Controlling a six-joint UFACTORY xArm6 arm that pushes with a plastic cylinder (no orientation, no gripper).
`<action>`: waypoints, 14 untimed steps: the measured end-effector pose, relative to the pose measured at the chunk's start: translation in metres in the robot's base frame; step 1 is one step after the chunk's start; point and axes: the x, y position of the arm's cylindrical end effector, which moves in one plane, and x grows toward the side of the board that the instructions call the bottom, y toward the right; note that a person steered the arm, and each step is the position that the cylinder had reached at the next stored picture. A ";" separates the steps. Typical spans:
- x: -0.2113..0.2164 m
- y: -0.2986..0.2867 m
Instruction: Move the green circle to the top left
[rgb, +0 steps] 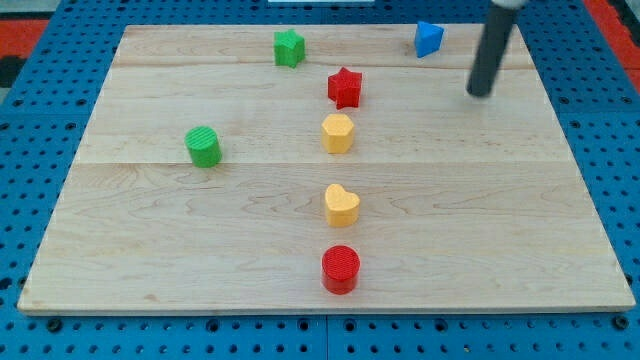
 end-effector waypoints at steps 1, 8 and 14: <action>0.100 -0.031; 0.001 -0.382; -0.027 -0.386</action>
